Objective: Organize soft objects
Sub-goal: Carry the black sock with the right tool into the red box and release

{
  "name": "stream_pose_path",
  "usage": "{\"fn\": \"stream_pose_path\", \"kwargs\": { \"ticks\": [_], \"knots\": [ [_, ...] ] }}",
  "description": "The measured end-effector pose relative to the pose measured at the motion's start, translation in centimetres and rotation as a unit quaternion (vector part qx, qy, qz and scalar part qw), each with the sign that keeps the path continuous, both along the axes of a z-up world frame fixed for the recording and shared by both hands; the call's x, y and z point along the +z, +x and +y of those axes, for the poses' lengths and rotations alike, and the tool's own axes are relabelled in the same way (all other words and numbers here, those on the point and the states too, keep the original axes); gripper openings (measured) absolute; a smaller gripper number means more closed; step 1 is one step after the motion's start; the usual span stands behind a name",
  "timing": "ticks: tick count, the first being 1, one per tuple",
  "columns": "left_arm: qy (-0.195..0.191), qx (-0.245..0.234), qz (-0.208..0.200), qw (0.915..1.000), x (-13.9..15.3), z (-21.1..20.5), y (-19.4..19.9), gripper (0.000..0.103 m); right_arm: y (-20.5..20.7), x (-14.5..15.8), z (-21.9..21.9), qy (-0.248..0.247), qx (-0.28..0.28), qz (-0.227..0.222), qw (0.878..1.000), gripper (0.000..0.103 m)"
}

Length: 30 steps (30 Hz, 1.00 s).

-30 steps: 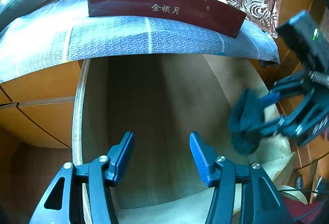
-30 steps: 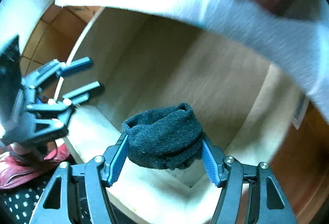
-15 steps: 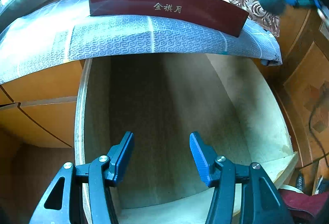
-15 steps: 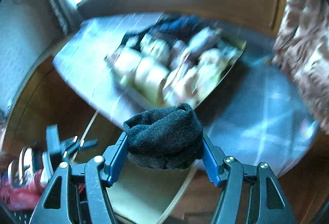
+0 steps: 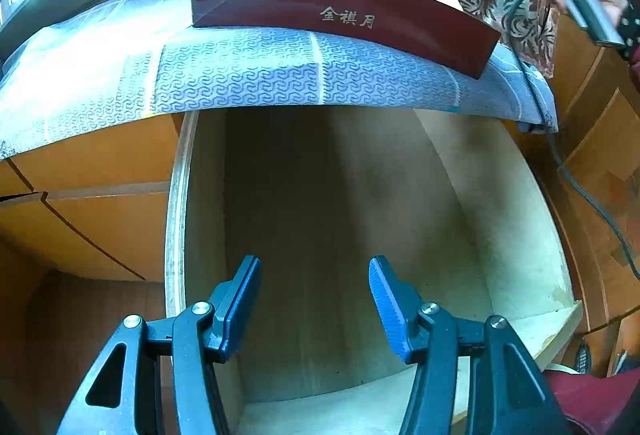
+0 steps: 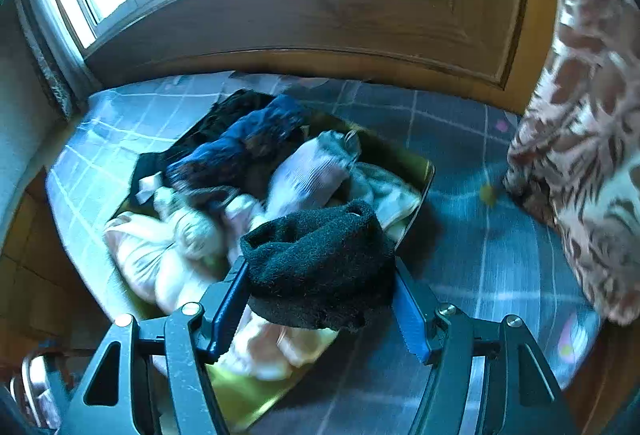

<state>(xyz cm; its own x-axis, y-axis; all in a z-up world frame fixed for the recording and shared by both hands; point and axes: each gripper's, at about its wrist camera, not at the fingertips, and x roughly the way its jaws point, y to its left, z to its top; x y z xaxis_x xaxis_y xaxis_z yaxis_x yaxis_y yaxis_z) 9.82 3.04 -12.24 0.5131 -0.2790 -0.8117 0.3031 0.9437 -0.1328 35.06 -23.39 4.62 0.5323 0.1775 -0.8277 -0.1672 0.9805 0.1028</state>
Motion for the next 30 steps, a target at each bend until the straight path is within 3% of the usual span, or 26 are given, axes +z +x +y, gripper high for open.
{"fn": "stream_pose_path", "kwargs": {
  "ticks": [9,16,23,25,27,30],
  "knots": [
    [-0.004,0.002,0.009,0.9999,-0.2,-0.1,0.5,0.057,3.3,-3.4,0.5,-0.009,0.012,0.017,1.000,0.075],
    [-0.007,0.000,0.006,1.0000,0.0,0.0,0.2,0.057,2.2,-2.3,0.0,-0.010,0.009,0.005,1.000,0.076],
    [-0.009,-0.004,-0.002,0.9999,0.3,0.1,-0.6,0.057,-0.9,0.3,-1.4,0.019,-0.005,-0.050,0.999,0.078],
    [-0.009,-0.004,-0.003,0.9999,0.4,0.1,-0.6,0.057,-1.6,0.4,-1.2,0.003,-0.006,-0.050,0.999,0.073],
    [-0.010,-0.003,-0.005,0.9999,0.5,0.0,-0.5,0.057,-2.0,-0.1,-0.6,-0.026,-0.004,-0.045,0.999,0.056],
    [-0.012,-0.003,-0.004,0.9999,0.5,0.0,-0.5,0.057,-2.0,-1.2,0.1,-0.058,-0.002,-0.039,0.998,0.054]
  ]
}}
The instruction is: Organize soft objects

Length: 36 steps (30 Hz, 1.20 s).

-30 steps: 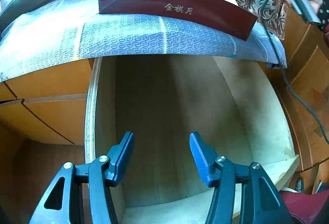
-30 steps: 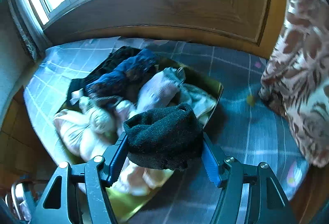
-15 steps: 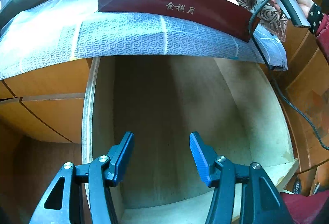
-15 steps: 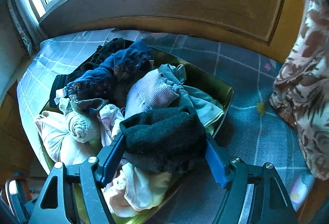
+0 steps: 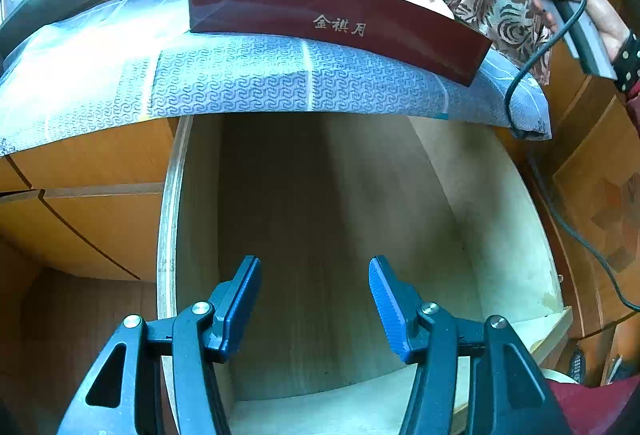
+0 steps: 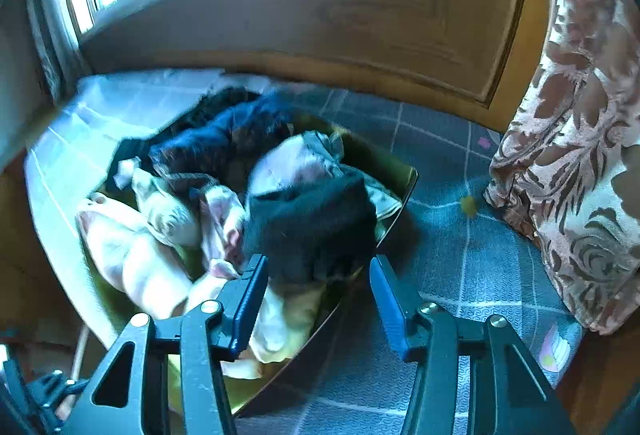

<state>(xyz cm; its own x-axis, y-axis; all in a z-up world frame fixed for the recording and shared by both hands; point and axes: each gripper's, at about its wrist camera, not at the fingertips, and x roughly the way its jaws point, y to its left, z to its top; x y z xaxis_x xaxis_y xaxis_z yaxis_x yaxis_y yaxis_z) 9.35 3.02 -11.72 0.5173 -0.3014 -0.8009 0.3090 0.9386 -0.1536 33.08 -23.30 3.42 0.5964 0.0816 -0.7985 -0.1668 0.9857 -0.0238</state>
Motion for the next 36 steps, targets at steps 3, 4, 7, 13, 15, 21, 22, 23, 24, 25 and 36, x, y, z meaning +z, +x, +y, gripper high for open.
{"fn": "stream_pose_path", "kwargs": {
  "ticks": [3,4,7,13,15,21,22,23,24,25,36],
  "knots": [
    [0.003,0.000,0.000,1.0000,0.0,0.0,-0.1,0.057,0.7,-1.2,0.7,-0.014,0.007,0.000,1.000,0.054],
    [0.005,0.001,0.001,1.0000,0.0,0.0,-0.1,0.057,0.9,-1.7,1.0,-0.021,0.009,0.000,1.000,0.054],
    [0.005,0.007,0.001,1.0000,0.0,0.1,0.1,0.057,1.2,-2.2,1.7,-0.027,0.019,-0.006,0.999,0.054],
    [-0.015,0.027,-0.010,0.9995,0.6,0.8,0.4,0.057,-0.2,-1.8,2.5,-0.051,0.021,-0.031,0.998,0.058],
    [-0.017,0.027,-0.012,0.9994,0.7,0.8,0.3,0.057,-0.9,-1.5,2.4,-0.049,0.019,-0.038,0.998,0.063],
    [-0.018,0.025,-0.021,0.9993,1.1,0.6,-0.3,0.057,-3.3,-1.0,2.3,-0.024,0.018,-0.046,0.999,0.067],
    [-0.018,0.025,-0.022,0.9993,1.2,0.7,-0.5,0.057,-3.7,-1.0,2.3,-0.025,0.018,-0.048,0.998,0.068],
    [-0.019,0.024,-0.024,0.9993,1.3,0.6,-0.7,0.057,-4.4,-1.0,2.5,-0.028,0.018,-0.051,0.998,0.068],
    [-0.020,0.023,-0.025,0.9992,1.5,0.9,-1.1,0.057,-4.9,-1.0,2.6,-0.028,0.018,-0.053,0.998,0.069],
    [-0.021,0.022,-0.027,0.9992,1.6,0.8,-1.3,0.057,-5.6,-1.0,2.7,-0.026,0.020,-0.055,0.998,0.070],
    [-0.046,0.017,-0.068,0.9965,3.4,0.9,-4.4,0.057,-16.8,-1.6,2.5,0.010,0.019,-0.082,0.996,0.096]
  ]
}}
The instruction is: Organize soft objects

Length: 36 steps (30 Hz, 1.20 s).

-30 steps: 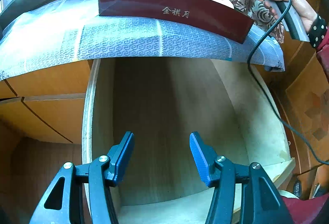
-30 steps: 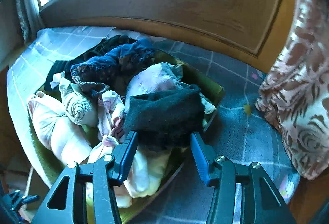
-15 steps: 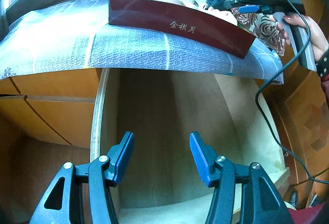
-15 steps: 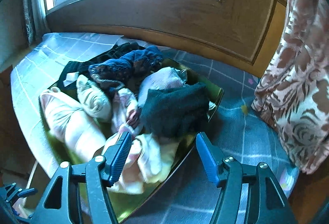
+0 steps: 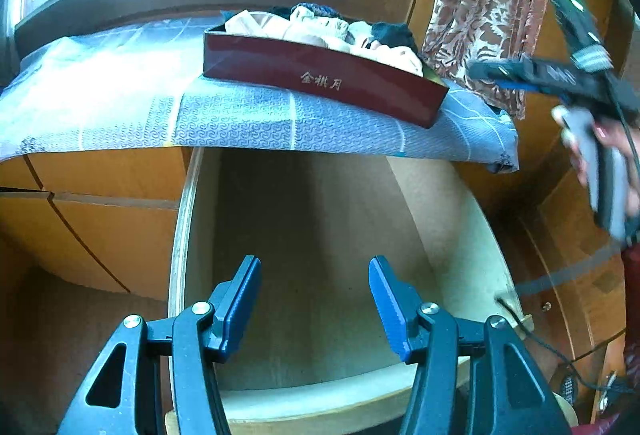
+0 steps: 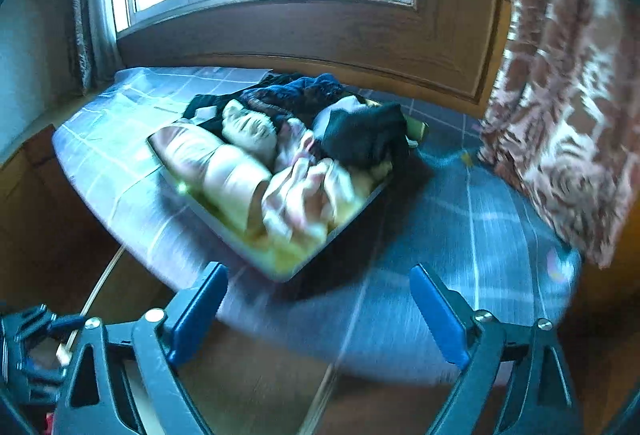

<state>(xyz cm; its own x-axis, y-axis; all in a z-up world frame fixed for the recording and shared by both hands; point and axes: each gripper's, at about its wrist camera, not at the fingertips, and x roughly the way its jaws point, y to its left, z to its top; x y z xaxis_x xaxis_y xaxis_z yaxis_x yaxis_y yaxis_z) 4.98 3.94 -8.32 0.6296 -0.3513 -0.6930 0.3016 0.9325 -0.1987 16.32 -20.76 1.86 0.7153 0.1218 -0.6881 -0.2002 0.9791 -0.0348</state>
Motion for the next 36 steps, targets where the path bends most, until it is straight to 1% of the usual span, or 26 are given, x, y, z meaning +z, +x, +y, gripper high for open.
{"fn": "stream_pose_path", "kwargs": {
  "ticks": [2,3,5,7,9,11,13,16,17,19,22,24,26,28,31,34,36],
  "knots": [
    [0.009,0.003,-0.014,0.9999,0.2,-0.1,-0.6,0.057,-2.9,-0.2,0.0,0.004,-0.004,-0.014,1.000,0.102],
    [0.015,0.007,-0.020,0.9997,0.3,-0.3,-0.8,0.057,-4.0,-0.2,0.1,0.005,-0.005,-0.019,1.000,0.103],
    [0.026,0.020,-0.030,0.9990,0.6,-0.4,-1.3,0.057,-6.7,-0.5,0.6,-0.001,-0.006,-0.036,0.999,0.103],
    [0.026,0.029,-0.037,0.9986,0.9,-0.2,-1.9,0.057,-9.0,-0.8,1.2,-0.005,-0.011,-0.052,0.999,0.103],
    [0.026,0.044,-0.050,0.9974,1.2,0.1,-2.5,0.057,-10.8,-1.1,1.8,0.007,-0.011,-0.060,0.998,0.103],
    [0.043,0.070,-0.071,0.9941,1.7,0.2,-3.3,0.057,-12.6,-1.6,2.5,0.027,-0.015,-0.067,0.997,0.103],
    [0.056,0.085,-0.090,0.9908,2.1,0.3,-4.0,0.057,-14.1,-2.2,3.2,0.041,-0.022,-0.073,0.996,0.103],
    [0.064,0.102,-0.109,0.9867,2.5,0.5,-5.1,0.057,-15.8,-3.3,4.3,0.060,-0.039,-0.085,0.994,0.103],
    [0.065,0.110,-0.114,0.9852,2.7,0.7,-5.5,0.057,-16.4,-3.6,4.7,0.068,-0.044,-0.086,0.993,0.103],
    [0.067,0.122,-0.111,0.9840,2.7,0.9,-5.8,0.057,-17.0,-4.2,5.3,0.078,-0.053,-0.086,0.992,0.103],
    [0.061,0.128,-0.097,0.9852,2.7,1.1,-6.3,0.057,-18.1,-4.8,6.8,0.063,-0.072,-0.088,0.992,0.103],
    [0.061,0.128,-0.096,0.9852,2.7,1.2,-6.8,0.057,-18.9,-5.0,7.8,0.051,-0.079,-0.099,0.991,0.103],
    [0.071,0.133,-0.103,0.9831,2.8,1.1,-7.4,0.057,-19.5,-5.2,8.4,0.046,-0.084,-0.107,0.990,0.103],
    [0.083,0.137,-0.104,0.9815,2.9,1.0,-7.8,0.057,-19.8,-5.4,9.0,0.038,-0.096,-0.104,0.989,0.103],
    [0.095,0.147,-0.111,0.9783,3.0,0.9,-8.5,0.057,-20.0,-5.8,9.3,0.034,-0.113,-0.103,0.988,0.103],
    [0.085,0.137,-0.113,0.9804,2.9,0.8,-9.1,0.057,-20.0,-6.3,9.1,0.044,-0.139,-0.098,0.984,0.103],
    [0.086,0.137,-0.115,0.9801,2.9,0.7,-9.4,0.057,-20.1,-6.7,8.8,0.052,-0.158,-0.091,0.982,0.103]
  ]
}}
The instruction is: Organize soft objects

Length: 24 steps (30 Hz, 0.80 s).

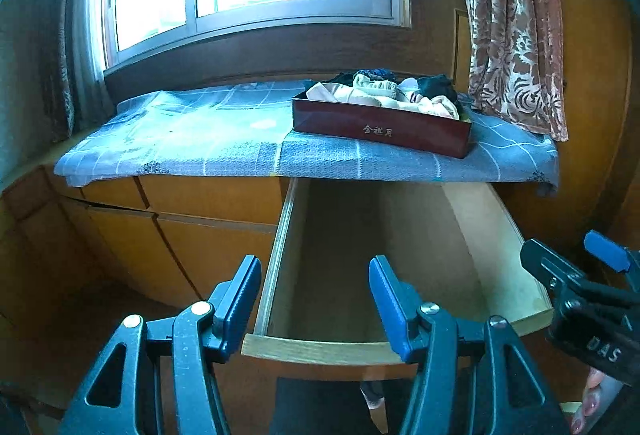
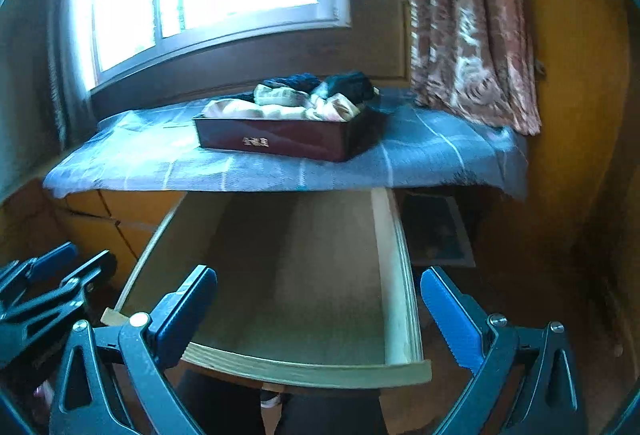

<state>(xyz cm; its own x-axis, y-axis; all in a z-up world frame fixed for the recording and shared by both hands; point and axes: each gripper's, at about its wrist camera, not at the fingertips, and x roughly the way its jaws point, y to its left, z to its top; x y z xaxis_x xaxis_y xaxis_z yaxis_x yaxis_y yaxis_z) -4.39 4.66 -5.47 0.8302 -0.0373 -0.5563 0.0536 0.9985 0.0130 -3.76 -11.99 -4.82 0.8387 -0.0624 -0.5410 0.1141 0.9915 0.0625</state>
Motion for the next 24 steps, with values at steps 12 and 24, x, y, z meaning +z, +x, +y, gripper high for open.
{"fn": "stream_pose_path", "kwargs": {
  "ticks": [12,24],
  "knots": [
    [0.011,0.002,0.005,0.9999,-0.6,-0.9,-1.0,0.057,-1.2,-0.5,1.4,-0.010,0.004,0.001,1.000,0.103],
    [-0.001,0.009,0.005,0.9999,-0.7,-0.4,-1.2,0.057,-1.1,-1.0,1.9,-0.014,0.012,0.013,1.000,0.103]
  ]
}}
